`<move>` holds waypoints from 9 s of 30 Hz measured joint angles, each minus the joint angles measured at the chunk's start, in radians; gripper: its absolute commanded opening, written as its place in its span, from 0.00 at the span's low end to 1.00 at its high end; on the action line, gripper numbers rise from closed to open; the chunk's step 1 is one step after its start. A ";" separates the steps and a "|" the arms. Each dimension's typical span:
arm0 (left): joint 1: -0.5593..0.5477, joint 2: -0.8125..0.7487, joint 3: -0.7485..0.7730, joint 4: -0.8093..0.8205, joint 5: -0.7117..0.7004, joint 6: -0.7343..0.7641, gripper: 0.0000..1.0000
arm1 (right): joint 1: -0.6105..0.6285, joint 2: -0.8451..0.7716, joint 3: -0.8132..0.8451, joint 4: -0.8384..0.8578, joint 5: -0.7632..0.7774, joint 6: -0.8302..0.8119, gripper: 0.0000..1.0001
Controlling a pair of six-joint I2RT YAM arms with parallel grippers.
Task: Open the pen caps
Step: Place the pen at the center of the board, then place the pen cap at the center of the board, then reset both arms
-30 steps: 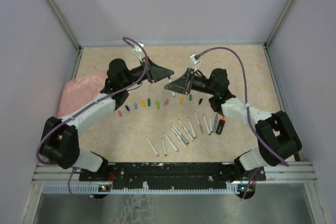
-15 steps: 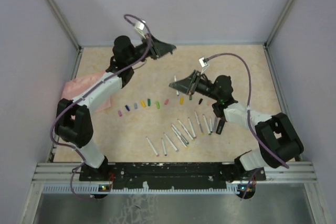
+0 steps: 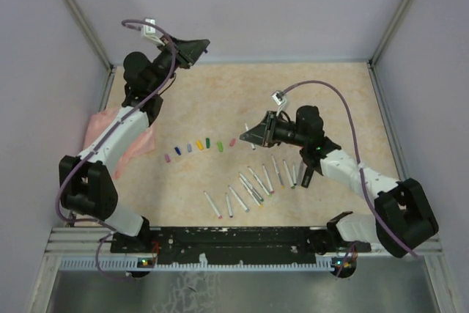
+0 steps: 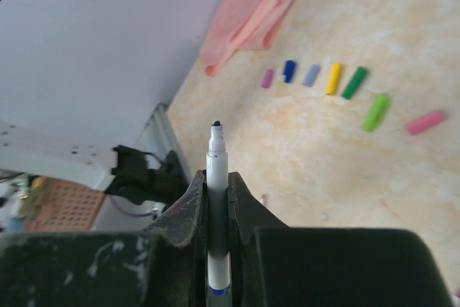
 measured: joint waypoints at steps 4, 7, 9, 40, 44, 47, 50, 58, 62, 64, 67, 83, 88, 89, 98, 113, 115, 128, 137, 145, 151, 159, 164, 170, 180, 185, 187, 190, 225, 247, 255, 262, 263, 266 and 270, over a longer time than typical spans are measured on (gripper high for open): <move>0.009 -0.081 -0.171 0.015 0.072 -0.008 0.00 | -0.011 -0.106 0.050 -0.275 0.151 -0.197 0.00; 0.018 -0.142 -0.317 0.027 0.121 -0.027 0.00 | -0.025 -0.188 0.052 -0.443 0.289 -0.295 0.00; 0.021 -0.174 -0.400 0.026 0.149 -0.040 0.00 | -0.038 -0.234 0.047 -0.537 0.384 -0.330 0.00; 0.019 -0.325 -0.694 0.041 0.348 -0.164 0.00 | -0.246 -0.333 -0.171 -1.075 1.026 -0.064 0.00; 0.018 -0.325 -0.694 0.040 0.348 -0.164 0.00 | -0.246 -0.295 -0.182 -1.064 1.036 -0.057 0.00; 0.014 -0.325 -0.694 0.040 0.347 -0.164 0.00 | -0.248 -0.279 -0.195 -1.047 1.040 -0.057 0.00; 0.011 -0.325 -0.694 0.040 0.348 -0.164 0.00 | -0.254 -0.266 -0.202 -1.035 1.042 -0.057 0.00; 0.010 -0.319 -0.694 0.040 0.347 -0.164 0.00 | -0.265 -0.237 -0.204 -0.995 1.043 -0.062 0.03; 0.003 -0.310 -0.694 0.040 0.348 -0.164 0.00 | -0.270 -0.227 -0.204 -0.983 1.043 -0.068 0.03; 0.000 -0.306 -0.694 0.041 0.348 -0.164 0.00 | -0.273 -0.222 -0.204 -0.980 1.043 -0.069 0.03; -0.001 -0.300 -0.694 0.040 0.348 -0.164 0.00 | -0.274 -0.216 -0.204 -0.979 1.043 -0.069 0.02; -0.011 -0.292 -0.694 0.041 0.347 -0.164 0.00 | -0.274 -0.209 -0.205 -0.966 1.032 -0.076 0.08; -0.011 -0.292 -0.694 0.041 0.347 -0.164 0.00 | -0.274 -0.209 -0.211 -0.962 1.023 -0.073 0.12; -0.011 -0.292 -0.694 0.041 0.347 -0.164 0.00 | -0.274 -0.209 -0.211 -0.961 1.023 -0.072 0.12; -0.011 -0.292 -0.694 0.041 0.347 -0.164 0.00 | -0.274 -0.209 -0.211 -0.959 1.022 -0.065 0.19; -0.011 -0.292 -0.694 0.041 0.347 -0.164 0.00 | -0.274 -0.209 -0.211 -0.952 1.017 -0.058 0.25; -0.011 -0.292 -0.694 0.040 0.347 -0.164 0.00 | -0.274 -0.212 -0.211 -0.952 1.016 -0.058 0.25; -0.023 -0.292 -0.693 0.040 0.348 -0.164 0.00 | -0.278 -0.300 -0.211 -0.957 1.015 -0.061 0.26; -0.061 -0.291 -0.655 0.008 0.345 -0.134 0.00 | -0.278 -0.348 -0.211 -0.959 1.015 -0.066 0.29; -0.163 -0.235 -0.600 -0.016 0.324 -0.096 0.00 | -0.278 -0.443 -0.211 -0.951 1.014 -0.074 0.33; -0.269 -0.142 -0.544 -0.032 0.301 -0.072 0.00 | -0.279 -0.462 -0.211 -0.945 1.006 -0.071 0.44; -0.444 0.086 -0.328 -0.108 0.279 0.001 0.00 | -0.359 -0.462 -0.140 -0.949 0.968 -0.034 0.54; -0.541 0.256 -0.132 -0.200 0.243 0.073 0.00 | -0.375 -0.474 -0.052 -0.982 1.005 0.059 0.65; -0.620 0.445 0.088 -0.304 0.162 0.135 0.00 | -0.377 -0.523 0.024 -1.110 1.133 0.206 0.67; -0.719 0.698 0.397 -0.471 -0.054 0.216 0.00 | -0.371 -0.571 0.089 -1.378 1.345 0.472 0.68; -0.750 0.792 0.537 -0.541 -0.158 0.260 0.01 | -0.362 -0.586 0.089 -1.422 1.385 0.517 0.68; -0.759 0.827 0.589 -0.564 -0.195 0.272 0.01 | -0.361 -0.591 0.089 -1.430 1.394 0.528 0.68; -0.774 0.873 0.657 -0.609 -0.247 0.288 0.01 | -0.355 -0.597 0.089 -1.442 1.403 0.542 0.68; -0.793 0.999 0.795 -0.727 -0.378 0.336 0.41 | -0.343 -0.619 0.075 -1.475 1.419 0.586 0.68; -0.754 0.224 0.049 -0.518 -0.539 0.583 0.91 | -0.336 -0.640 0.075 -1.219 1.194 0.131 0.81; -0.666 -0.240 -0.351 -0.561 -0.661 0.612 0.99 | -0.331 -0.547 0.098 -0.997 0.829 -0.200 0.82; -0.285 -0.604 -0.504 -0.687 -0.549 0.494 0.99 | -0.242 -0.275 0.357 -1.023 0.686 -0.406 0.82; -0.260 -0.639 -0.499 -0.709 -0.530 0.488 0.99 | -0.211 -0.240 0.402 -1.033 0.690 -0.430 0.82; -0.211 -0.675 -0.434 -0.787 -0.473 0.483 0.99 | -0.111 -0.144 0.530 -1.063 0.743 -0.496 0.82; -0.186 -0.618 -0.235 -0.903 -0.399 0.485 0.99 | -0.043 -0.073 0.645 -1.087 0.777 -0.547 0.82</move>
